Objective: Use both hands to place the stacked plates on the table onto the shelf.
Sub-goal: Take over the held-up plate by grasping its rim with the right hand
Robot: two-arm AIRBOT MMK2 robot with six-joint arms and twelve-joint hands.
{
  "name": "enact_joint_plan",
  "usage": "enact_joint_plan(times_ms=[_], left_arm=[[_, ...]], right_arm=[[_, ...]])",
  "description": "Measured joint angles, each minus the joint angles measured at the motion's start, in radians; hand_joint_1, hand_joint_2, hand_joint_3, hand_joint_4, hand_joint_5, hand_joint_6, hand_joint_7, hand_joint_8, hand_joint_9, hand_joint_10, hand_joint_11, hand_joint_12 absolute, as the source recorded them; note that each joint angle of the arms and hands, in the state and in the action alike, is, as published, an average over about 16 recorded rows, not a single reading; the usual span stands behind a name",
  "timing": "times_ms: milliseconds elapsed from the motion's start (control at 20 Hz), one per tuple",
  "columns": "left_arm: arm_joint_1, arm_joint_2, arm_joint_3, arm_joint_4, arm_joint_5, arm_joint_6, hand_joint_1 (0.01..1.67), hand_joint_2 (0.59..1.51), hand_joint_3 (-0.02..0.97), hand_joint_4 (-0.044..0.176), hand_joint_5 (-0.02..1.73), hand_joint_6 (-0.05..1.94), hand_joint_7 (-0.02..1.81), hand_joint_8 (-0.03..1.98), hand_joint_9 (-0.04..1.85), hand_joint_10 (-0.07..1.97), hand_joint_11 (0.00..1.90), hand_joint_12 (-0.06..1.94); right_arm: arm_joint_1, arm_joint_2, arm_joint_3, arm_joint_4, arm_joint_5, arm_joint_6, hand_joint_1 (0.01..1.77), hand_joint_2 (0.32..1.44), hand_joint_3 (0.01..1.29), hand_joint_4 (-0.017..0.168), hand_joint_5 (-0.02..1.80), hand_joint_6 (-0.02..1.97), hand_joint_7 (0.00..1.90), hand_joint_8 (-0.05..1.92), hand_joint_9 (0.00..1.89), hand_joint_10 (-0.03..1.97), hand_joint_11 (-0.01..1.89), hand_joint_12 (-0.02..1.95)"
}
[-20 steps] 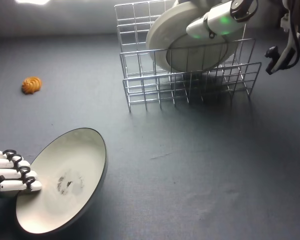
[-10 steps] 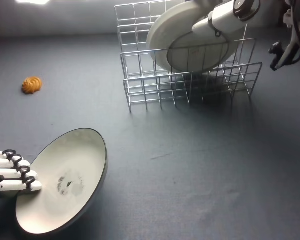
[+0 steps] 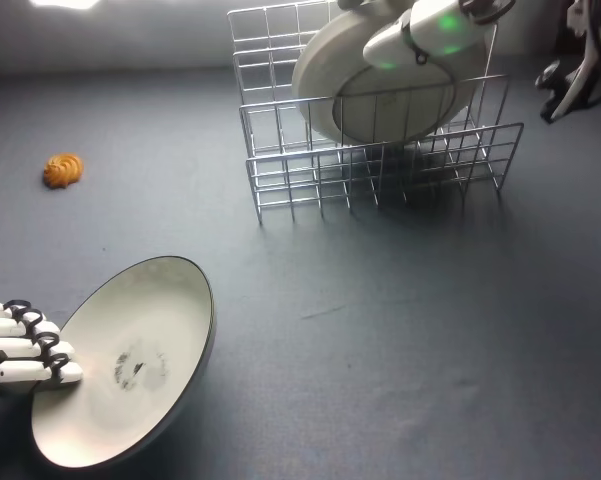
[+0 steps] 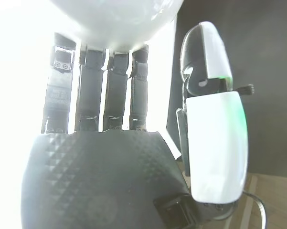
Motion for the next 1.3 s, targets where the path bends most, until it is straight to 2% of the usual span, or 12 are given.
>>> enact_joint_plan(times_ms=[150,350,500,650,800,1000,1300], left_arm=[[0.001,0.0,0.0,-0.002,-0.001,0.0,0.02,1.085,0.019,-0.005,0.04,-0.01,-0.01,-0.01,-0.01,-0.02,0.02,-0.01],[0.0,0.0,0.001,-0.002,-0.001,0.0,0.02,1.08,0.02,-0.005,0.04,-0.01,-0.01,-0.01,-0.01,-0.02,0.02,-0.01],[0.0,0.0,0.001,-0.002,-0.002,0.0,0.02,1.078,0.02,-0.004,0.04,-0.01,-0.01,-0.01,-0.01,-0.02,0.02,-0.01],[-0.001,0.001,0.002,-0.002,-0.002,0.0,0.02,1.074,0.02,-0.004,0.03,-0.01,-0.01,-0.01,-0.01,-0.02,0.02,-0.01],[-0.001,0.001,0.002,-0.002,-0.003,0.0,0.02,1.07,0.02,-0.004,0.03,-0.01,-0.01,-0.01,-0.01,-0.02,0.02,-0.01],[0.0,0.002,0.002,-0.002,-0.004,0.0,0.02,1.069,0.02,-0.003,0.03,-0.01,-0.01,-0.01,-0.01,-0.02,0.02,-0.01],[0.001,0.004,0.002,-0.002,-0.005,0.0,0.02,1.072,0.02,-0.003,0.03,-0.01,-0.01,-0.01,-0.01,-0.02,0.01,-0.01]], right_arm=[[0.025,0.01,-0.031,-0.026,0.005,-0.032,0.95,1.05,0.01,0.0,0.77,0.03,0.93,0.02,0.96,0.09,0.56,0.96],[0.058,0.025,-0.086,-0.054,0.014,-0.101,0.93,1.03,0.01,0.0,0.75,0.02,0.88,0.02,0.92,0.07,0.53,0.99],[0.074,0.033,-0.137,-0.069,0.028,-0.172,0.92,1.02,0.01,0.002,0.66,0.02,0.79,0.01,0.82,0.05,0.44,1.01],[0.074,0.041,-0.196,-0.074,0.044,-0.256,0.95,1.02,0.01,0.002,0.54,0.02,0.65,0.01,0.67,0.03,0.34,0.95],[0.062,0.051,-0.26,-0.074,0.066,-0.338,1.02,0.99,0.01,0.003,0.41,0.02,0.49,0.01,0.51,0.02,0.24,0.89],[0.022,0.06,-0.342,-0.095,0.102,-0.42,1.12,0.97,0.01,0.004,0.25,0.02,0.28,0.01,0.29,0.01,0.11,0.78],[-0.052,0.061,-0.417,-0.198,0.167,-0.429,1.24,0.91,0.01,0.003,0.07,0.02,0.06,0.01,0.06,0.01,0.01,0.44]])
